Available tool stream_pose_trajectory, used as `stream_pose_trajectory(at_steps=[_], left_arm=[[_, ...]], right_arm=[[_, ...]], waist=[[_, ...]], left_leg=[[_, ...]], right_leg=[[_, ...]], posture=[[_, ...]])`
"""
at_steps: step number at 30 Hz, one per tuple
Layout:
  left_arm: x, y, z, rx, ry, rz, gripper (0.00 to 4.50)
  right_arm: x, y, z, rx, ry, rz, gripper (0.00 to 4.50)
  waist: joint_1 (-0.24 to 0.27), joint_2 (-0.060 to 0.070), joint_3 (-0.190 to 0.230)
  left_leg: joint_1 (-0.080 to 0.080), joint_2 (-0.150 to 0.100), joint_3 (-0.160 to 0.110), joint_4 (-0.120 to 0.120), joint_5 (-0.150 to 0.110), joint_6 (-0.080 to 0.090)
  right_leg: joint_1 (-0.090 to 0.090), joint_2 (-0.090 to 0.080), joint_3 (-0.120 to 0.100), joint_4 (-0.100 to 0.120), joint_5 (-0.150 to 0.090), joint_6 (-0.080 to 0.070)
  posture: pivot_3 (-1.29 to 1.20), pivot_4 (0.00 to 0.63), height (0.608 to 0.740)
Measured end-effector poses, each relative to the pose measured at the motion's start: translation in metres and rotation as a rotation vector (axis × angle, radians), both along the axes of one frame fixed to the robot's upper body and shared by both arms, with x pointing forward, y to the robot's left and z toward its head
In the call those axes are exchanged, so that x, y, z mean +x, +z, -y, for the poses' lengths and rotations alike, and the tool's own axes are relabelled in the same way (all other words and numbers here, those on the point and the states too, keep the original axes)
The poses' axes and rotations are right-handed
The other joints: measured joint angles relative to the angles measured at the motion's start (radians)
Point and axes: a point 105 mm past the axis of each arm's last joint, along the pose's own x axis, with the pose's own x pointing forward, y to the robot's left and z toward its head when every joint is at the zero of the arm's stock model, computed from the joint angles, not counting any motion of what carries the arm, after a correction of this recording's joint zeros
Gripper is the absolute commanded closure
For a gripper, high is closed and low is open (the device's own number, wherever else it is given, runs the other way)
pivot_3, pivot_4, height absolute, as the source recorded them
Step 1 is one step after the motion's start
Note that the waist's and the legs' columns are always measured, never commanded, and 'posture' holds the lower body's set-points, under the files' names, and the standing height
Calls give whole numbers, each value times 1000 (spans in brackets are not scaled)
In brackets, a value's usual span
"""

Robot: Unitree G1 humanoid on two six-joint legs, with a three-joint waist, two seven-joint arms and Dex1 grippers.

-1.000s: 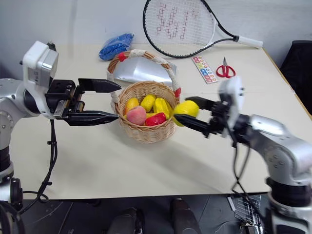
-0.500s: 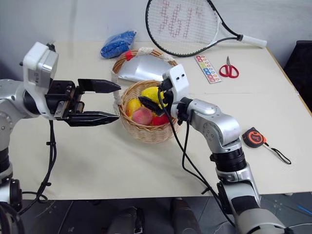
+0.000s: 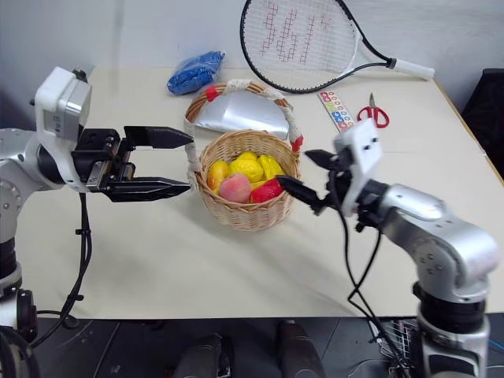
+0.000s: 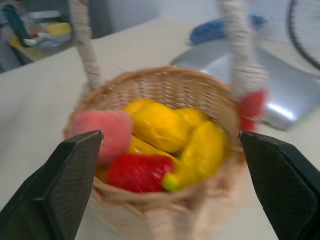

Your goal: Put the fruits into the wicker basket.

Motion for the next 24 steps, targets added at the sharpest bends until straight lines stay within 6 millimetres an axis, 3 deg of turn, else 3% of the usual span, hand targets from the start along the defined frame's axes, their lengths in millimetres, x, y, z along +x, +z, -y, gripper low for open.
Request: stream_pose_trajectory(at_steps=[4,8,9,11,15,21,22,24], left_arm=[[3,-1,4,-6,-16,-3,0],[6,0,6,-13,-20,0,0],[5,1,7,-13,-21,5,0],[5,1,7,-13,-23,8,0],[5,2,6,-14,-19,9,0],[4,3,6,-22,-20,2,0],[4,3,6,-23,-21,1,0],[4,2,6,-23,-20,0,0]], right_arm=[[19,2,-1,59,-59,15,18],[48,-7,-21,84,-90,9,18],[55,-10,-27,90,-97,8,194],[69,-14,-36,99,-116,10,622],[88,-30,-37,70,-173,16,1958],[88,-27,-36,79,-183,60,4027],[87,-28,-35,79,-182,59,4249],[84,-30,-33,87,-179,58,4255]], waist=[[-9,0,0],[-15,0,0],[-15,0,0],[-16,0,0],[-12,0,0],[-13,0,0],[-13,0,0],[-13,0,0]], left_leg=[[0,0,0,0,1,-1],[0,1,0,0,1,-2],[0,1,0,-1,1,-2],[0,2,0,-1,1,-2],[-2,2,-1,0,1,-2],[-2,3,-1,0,0,-1],[-2,3,-1,0,1,-1],[-2,3,-1,0,1,-1]], right_leg=[[0,8,2,1,0,0],[-1,9,3,1,0,0],[-2,9,4,2,0,0],[-2,8,4,2,0,0],[-2,7,3,4,0,0],[-2,6,3,5,0,0],[-2,6,3,5,0,0],[-2,6,3,5,0,0]], posture=[[0,150,740],[0,150,740],[0,150,740],[0,150,740],[0,150,740],[0,150,740],[0,150,740],[0,150,740]])
